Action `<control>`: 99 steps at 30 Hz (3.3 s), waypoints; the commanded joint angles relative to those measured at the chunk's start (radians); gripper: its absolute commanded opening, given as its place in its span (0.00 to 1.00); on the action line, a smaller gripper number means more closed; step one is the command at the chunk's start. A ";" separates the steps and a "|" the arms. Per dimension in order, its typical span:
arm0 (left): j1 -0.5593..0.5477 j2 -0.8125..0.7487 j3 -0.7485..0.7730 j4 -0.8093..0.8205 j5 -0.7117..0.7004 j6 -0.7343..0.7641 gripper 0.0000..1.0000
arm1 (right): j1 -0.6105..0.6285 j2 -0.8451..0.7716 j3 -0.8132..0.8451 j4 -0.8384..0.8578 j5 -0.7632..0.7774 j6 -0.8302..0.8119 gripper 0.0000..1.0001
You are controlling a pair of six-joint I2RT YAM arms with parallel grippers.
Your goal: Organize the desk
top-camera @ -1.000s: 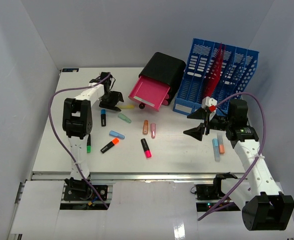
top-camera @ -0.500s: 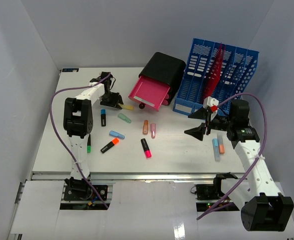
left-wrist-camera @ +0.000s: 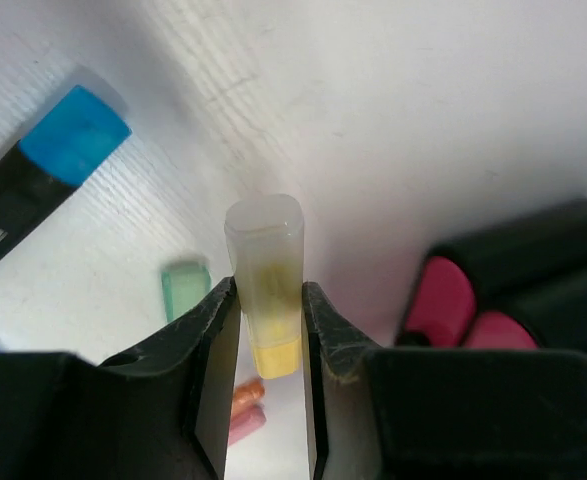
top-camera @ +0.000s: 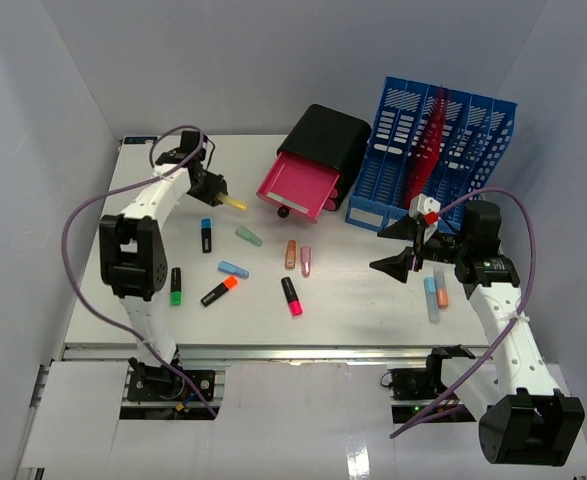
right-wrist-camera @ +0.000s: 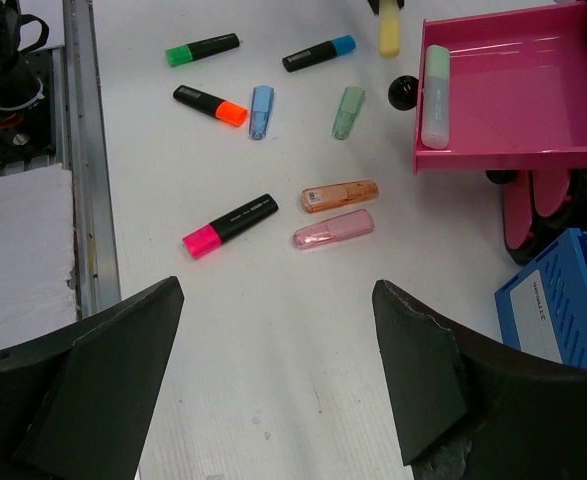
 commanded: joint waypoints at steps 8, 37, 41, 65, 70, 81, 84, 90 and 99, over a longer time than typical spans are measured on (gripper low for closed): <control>-0.095 -0.331 -0.005 0.141 -0.025 0.111 0.00 | -0.033 0.003 -0.016 0.042 -0.027 0.008 0.83; -0.281 0.013 0.288 0.185 0.112 0.020 0.55 | -0.053 0.002 -0.033 0.064 -0.052 0.020 0.83; -0.281 0.002 0.290 0.208 0.141 0.035 0.66 | -0.053 0.000 -0.035 0.063 -0.063 0.016 0.83; -0.256 -1.053 -0.739 0.396 -0.043 0.597 0.92 | 0.002 0.052 0.012 -0.131 -0.063 -0.202 0.84; -0.253 -1.161 -0.869 0.337 -0.069 0.539 0.92 | 0.044 0.072 0.017 -0.133 -0.010 -0.204 0.84; -0.253 -1.189 -0.992 0.324 0.004 0.461 0.92 | 0.047 0.106 0.011 -0.125 0.050 -0.210 0.84; -0.253 -1.203 -1.015 0.334 0.024 0.439 0.92 | 0.045 0.115 0.008 -0.122 0.062 -0.216 0.84; -0.253 -1.261 -1.086 0.367 0.045 0.410 0.92 | 0.047 0.120 -0.009 -0.112 0.108 -0.246 0.84; -0.253 -1.305 -1.161 0.466 0.143 0.392 0.92 | 0.045 0.120 0.003 -0.180 0.315 -0.263 0.84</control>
